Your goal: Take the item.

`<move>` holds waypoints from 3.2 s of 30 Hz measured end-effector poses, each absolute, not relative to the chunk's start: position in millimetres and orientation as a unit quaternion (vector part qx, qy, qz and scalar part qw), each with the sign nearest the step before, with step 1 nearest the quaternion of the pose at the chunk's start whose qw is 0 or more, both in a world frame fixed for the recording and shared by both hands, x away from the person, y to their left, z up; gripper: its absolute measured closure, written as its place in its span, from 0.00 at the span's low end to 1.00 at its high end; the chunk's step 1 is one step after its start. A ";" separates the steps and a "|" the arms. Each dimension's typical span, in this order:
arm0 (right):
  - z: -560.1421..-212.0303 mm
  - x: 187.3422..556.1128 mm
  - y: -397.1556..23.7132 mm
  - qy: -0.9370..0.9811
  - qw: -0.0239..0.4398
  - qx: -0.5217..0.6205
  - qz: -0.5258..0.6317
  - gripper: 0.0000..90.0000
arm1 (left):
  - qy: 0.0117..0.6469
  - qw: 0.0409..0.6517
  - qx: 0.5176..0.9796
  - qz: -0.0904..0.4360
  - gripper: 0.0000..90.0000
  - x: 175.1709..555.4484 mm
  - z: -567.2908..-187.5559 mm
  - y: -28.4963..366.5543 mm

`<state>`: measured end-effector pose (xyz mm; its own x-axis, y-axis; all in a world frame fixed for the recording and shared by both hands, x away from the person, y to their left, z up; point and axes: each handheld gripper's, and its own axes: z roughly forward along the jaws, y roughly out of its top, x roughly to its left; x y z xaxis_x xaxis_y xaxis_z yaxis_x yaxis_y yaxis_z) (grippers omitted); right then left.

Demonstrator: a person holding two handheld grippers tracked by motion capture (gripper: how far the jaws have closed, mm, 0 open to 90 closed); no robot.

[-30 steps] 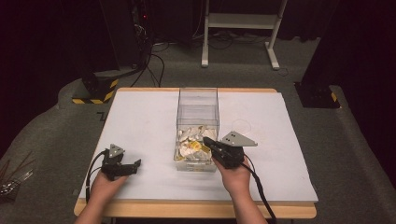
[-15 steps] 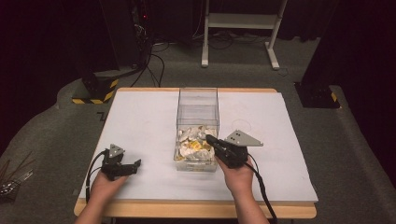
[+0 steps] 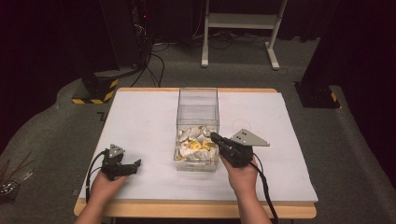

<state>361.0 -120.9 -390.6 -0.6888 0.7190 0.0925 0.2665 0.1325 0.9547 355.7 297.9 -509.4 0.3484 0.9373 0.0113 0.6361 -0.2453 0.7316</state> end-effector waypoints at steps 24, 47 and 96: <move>-381.1 359.9 -143.9 0.702 0.225 0.360 0.572 1.00 | 0.522 0.325 0.754 0.232 0.15 355.7 -509.4 297.9; -386.4 367.5 -181.1 0.678 0.248 0.408 0.559 1.00 | 0.522 0.325 0.754 0.231 0.15 355.7 -509.4 298.0; -390.2 427.5 -195.0 0.691 0.266 0.456 0.494 0.99 | 0.520 0.323 0.756 0.232 0.15 355.6 -509.2 298.4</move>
<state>427.5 -195.0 -390.2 -0.4434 0.8925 0.0827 0.3675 0.0968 0.9250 355.6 298.4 -509.2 0.3521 0.9358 0.0149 0.6368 -0.2511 0.7290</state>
